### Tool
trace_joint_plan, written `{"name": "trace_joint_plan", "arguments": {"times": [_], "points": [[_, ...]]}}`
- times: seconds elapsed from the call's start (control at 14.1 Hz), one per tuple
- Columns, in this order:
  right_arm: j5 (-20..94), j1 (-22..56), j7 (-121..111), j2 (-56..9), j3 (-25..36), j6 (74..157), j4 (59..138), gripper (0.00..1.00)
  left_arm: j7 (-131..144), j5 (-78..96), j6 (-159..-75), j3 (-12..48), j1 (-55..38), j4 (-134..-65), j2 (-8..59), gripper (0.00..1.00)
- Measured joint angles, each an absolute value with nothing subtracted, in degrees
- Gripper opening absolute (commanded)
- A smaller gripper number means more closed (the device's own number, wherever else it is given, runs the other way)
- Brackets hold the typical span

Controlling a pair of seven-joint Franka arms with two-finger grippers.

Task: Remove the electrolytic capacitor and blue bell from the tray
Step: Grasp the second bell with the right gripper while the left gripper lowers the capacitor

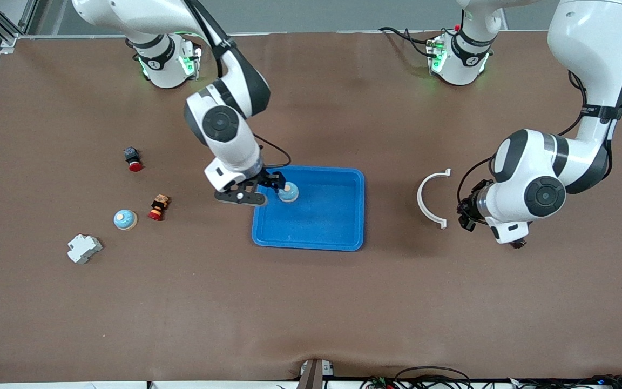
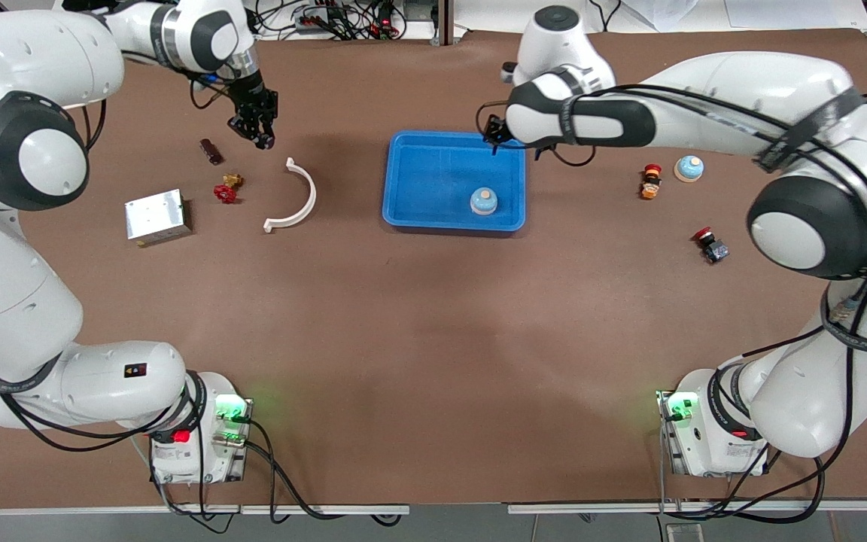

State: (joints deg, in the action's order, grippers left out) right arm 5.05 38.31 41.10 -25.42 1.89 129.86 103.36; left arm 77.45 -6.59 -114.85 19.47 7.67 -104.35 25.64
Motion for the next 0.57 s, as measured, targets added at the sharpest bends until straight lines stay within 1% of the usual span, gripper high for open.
{"name": "trace_joint_plan", "arguments": {"times": [0.21, 0.5, 0.57], "points": [[5.75, 39.23, 41.14, -29.42, 1.9, 129.86, 100.56, 1.0, 75.06, -6.58, -120.09, 19.5, 10.5, -108.75, 25.71, 0.0], [5.98, 39.23, 40.62, -31.81, 1.68, 130.06, 99.94, 1.0, 74.91, -6.56, -127.31, 19.52, 11.01, -113.69, 26.37, 0.0], [6.58, 39.24, 40.47, -32.35, 1.38, 130.69, 99.93, 1.0, 74.91, -6.55, -128.42, 19.52, 11.01, -114.43, 26.67, 0.03]]}}
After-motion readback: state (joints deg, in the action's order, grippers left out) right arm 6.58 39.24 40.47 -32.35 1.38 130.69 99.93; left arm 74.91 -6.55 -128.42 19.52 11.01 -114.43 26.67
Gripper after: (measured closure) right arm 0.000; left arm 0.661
